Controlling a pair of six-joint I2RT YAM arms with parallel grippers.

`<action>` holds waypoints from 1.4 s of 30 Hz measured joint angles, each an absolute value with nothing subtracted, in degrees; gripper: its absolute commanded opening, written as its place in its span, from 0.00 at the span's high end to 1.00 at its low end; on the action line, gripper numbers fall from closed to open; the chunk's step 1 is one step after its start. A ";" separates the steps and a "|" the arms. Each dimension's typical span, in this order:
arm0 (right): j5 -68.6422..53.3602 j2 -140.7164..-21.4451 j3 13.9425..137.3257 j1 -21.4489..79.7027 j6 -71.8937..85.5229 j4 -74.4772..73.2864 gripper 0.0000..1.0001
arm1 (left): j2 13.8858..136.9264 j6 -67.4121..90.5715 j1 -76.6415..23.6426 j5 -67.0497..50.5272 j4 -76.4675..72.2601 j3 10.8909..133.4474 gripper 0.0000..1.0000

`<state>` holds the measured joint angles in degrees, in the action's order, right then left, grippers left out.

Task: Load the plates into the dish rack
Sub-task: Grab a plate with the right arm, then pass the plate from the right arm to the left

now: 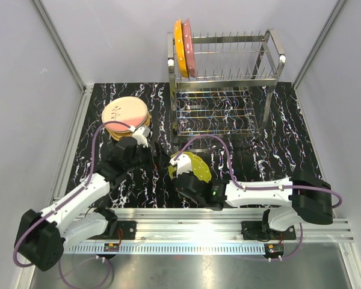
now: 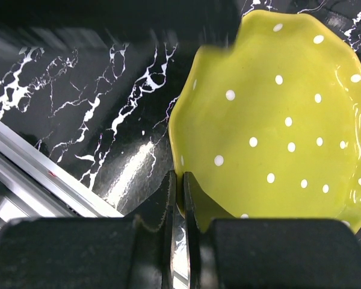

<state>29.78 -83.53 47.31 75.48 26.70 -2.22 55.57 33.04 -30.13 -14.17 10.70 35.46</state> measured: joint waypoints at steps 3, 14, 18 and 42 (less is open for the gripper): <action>30.44 -83.15 46.87 75.64 26.98 -1.30 1.00 | 58.72 36.36 -30.35 -16.91 7.49 32.51 0.01; 30.96 -82.26 46.11 76.23 27.59 0.64 1.00 | 69.17 43.57 -33.67 -20.47 -1.91 30.83 0.06; 31.05 -80.99 45.45 76.40 27.92 0.95 1.00 | 70.83 45.30 -33.85 -20.97 -4.54 30.04 0.19; 32.27 -79.55 43.51 78.35 30.33 2.37 0.90 | 71.42 48.73 -34.52 -23.24 -5.52 29.95 0.76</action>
<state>32.27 -79.55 43.51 78.35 30.33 2.37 71.42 48.73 -34.52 -23.24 -5.52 29.95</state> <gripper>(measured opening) 0.107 0.318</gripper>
